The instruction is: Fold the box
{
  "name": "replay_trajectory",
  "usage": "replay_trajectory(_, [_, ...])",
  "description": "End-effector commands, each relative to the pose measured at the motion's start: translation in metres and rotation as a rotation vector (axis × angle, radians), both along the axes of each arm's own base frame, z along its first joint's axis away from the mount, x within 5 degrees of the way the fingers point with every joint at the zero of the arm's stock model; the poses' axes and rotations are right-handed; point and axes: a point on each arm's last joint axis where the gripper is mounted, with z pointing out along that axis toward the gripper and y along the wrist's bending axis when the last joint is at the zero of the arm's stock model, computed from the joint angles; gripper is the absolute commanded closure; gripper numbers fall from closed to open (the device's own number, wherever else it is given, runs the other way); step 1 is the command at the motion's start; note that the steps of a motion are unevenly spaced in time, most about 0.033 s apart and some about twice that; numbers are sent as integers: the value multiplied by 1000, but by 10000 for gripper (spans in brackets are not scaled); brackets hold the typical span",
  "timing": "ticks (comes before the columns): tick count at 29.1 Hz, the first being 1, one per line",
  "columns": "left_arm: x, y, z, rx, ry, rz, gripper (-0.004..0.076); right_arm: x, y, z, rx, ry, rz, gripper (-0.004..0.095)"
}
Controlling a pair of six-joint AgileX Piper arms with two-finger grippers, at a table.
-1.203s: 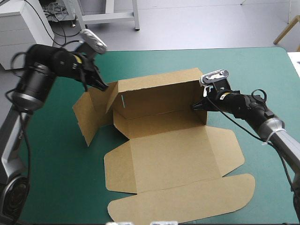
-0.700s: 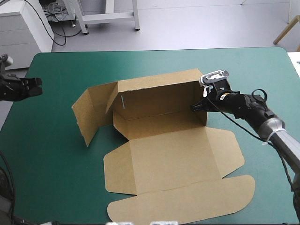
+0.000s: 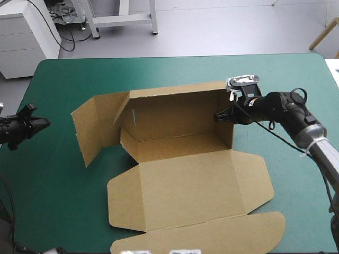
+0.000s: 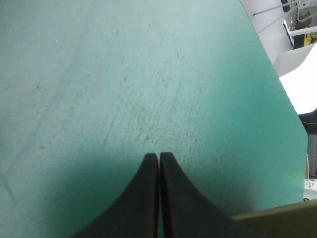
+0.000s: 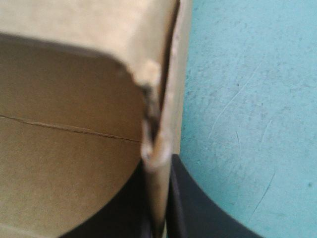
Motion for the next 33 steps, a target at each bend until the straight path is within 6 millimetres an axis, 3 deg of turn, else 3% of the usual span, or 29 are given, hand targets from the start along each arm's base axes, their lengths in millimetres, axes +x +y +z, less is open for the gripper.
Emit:
replay_trajectory(1, [-1,-4,25,-8,-95,15,734,-10,-2,62,79,-39,-35,925])
replay_trajectory(6, [-1,-4,25,-9,-95,14,734,-19,-6,83,55,26,-53,925])
replay_trajectory(10, [-1,-5,25,-10,-94,12,734,-28,-10,73,-12,159,-58,925])
replay_trajectory(16, [-2,-6,25,-19,-93,1,734,-26,-12,58,-50,210,-66,925])
replay_trajectory(26, [-3,-7,25,-28,-90,-13,734,15,-7,3,-151,304,-84,926])
replay_trajectory(33, [-3,-7,25,-31,-89,-17,734,37,-2,-13,-132,240,-100,925])
